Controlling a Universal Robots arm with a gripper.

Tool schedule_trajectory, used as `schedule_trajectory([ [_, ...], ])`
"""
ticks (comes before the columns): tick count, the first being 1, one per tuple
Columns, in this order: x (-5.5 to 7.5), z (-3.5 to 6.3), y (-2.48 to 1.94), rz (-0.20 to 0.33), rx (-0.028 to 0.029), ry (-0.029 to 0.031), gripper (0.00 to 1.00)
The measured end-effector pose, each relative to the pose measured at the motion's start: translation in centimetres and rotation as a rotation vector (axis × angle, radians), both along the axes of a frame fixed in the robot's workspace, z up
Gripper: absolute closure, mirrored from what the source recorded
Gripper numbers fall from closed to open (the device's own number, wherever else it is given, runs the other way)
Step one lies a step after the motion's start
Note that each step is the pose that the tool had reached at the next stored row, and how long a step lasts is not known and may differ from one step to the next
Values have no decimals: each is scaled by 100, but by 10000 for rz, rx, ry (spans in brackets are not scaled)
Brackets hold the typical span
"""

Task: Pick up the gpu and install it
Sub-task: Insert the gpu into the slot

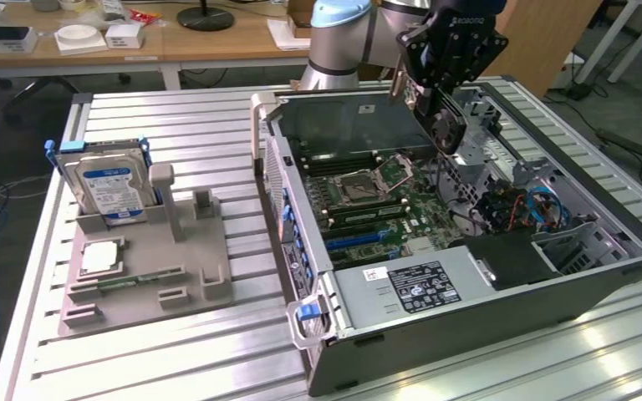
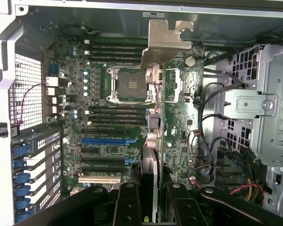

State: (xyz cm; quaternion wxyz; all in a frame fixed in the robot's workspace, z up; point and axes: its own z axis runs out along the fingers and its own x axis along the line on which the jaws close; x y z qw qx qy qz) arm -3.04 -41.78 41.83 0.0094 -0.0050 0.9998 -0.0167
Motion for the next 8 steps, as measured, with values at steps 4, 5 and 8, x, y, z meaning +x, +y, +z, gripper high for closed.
schedule_trajectory([
  [4,1,-1,0,501,0,0,73],
  [5,1,0,0,644,-1,0,73],
  [8,0,0,0,1041,0,0,73],
])
